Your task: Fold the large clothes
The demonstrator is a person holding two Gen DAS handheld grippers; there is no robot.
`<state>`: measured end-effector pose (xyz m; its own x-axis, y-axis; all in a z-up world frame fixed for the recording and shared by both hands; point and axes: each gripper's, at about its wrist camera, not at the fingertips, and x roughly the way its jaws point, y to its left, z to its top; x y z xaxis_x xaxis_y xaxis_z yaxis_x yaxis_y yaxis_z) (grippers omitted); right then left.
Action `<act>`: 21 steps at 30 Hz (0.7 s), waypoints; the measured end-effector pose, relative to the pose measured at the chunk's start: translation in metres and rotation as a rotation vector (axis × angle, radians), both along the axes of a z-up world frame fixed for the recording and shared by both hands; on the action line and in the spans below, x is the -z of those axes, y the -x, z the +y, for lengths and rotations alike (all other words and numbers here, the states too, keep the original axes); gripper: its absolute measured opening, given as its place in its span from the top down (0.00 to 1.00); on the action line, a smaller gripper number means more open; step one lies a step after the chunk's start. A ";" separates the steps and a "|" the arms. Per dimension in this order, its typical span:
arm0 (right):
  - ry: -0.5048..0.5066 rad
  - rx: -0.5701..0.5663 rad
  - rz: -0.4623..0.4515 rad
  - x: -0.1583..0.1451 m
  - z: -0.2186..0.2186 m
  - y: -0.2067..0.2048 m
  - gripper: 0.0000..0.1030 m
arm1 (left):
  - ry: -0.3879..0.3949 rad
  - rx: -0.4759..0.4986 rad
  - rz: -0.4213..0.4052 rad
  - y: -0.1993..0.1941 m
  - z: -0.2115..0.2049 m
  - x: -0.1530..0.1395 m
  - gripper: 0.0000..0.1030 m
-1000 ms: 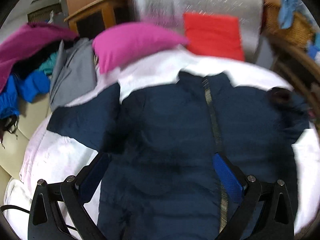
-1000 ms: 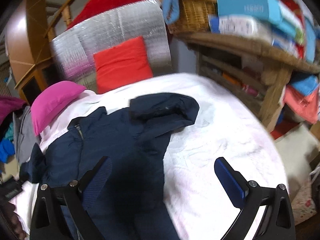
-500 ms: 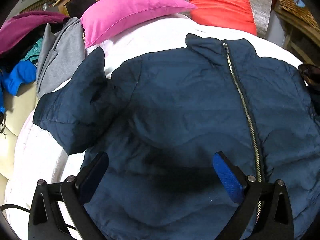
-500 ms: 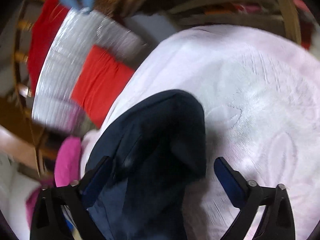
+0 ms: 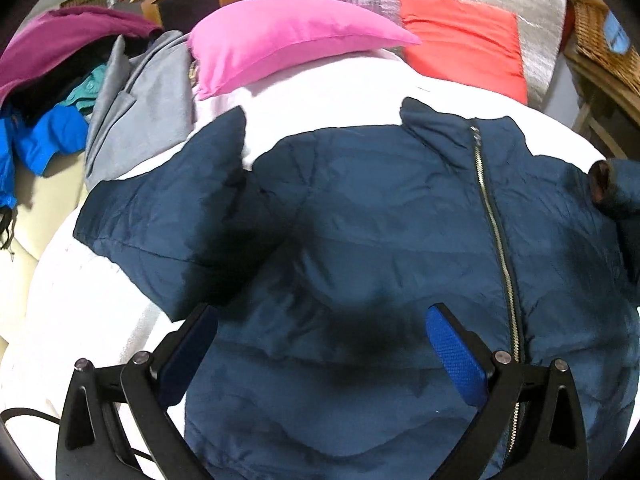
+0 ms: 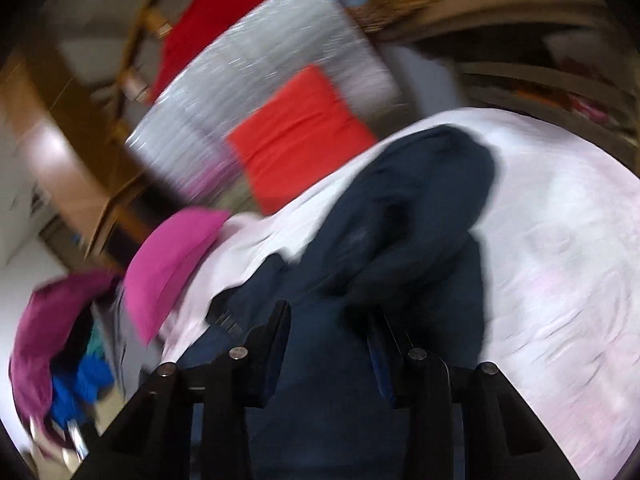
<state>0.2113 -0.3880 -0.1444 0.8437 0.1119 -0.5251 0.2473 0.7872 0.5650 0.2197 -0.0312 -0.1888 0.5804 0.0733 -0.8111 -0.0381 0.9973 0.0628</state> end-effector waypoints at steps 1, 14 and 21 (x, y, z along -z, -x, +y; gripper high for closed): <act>0.027 -0.025 0.005 0.000 0.017 0.001 0.60 | 0.005 -0.009 -0.001 0.000 0.003 -0.001 0.00; -0.048 -0.147 0.033 0.009 0.044 0.011 0.25 | 0.084 -0.044 0.007 -0.012 0.017 -0.006 0.00; -0.214 -0.137 -0.035 0.003 0.037 0.002 0.15 | 0.086 -0.033 0.017 -0.014 0.008 -0.004 0.00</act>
<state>0.2092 -0.3509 -0.1477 0.8301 0.3324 -0.4478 0.1236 0.6733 0.7289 0.2333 -0.0229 -0.1852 0.5645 0.0217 -0.8251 -0.0705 0.9973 -0.0220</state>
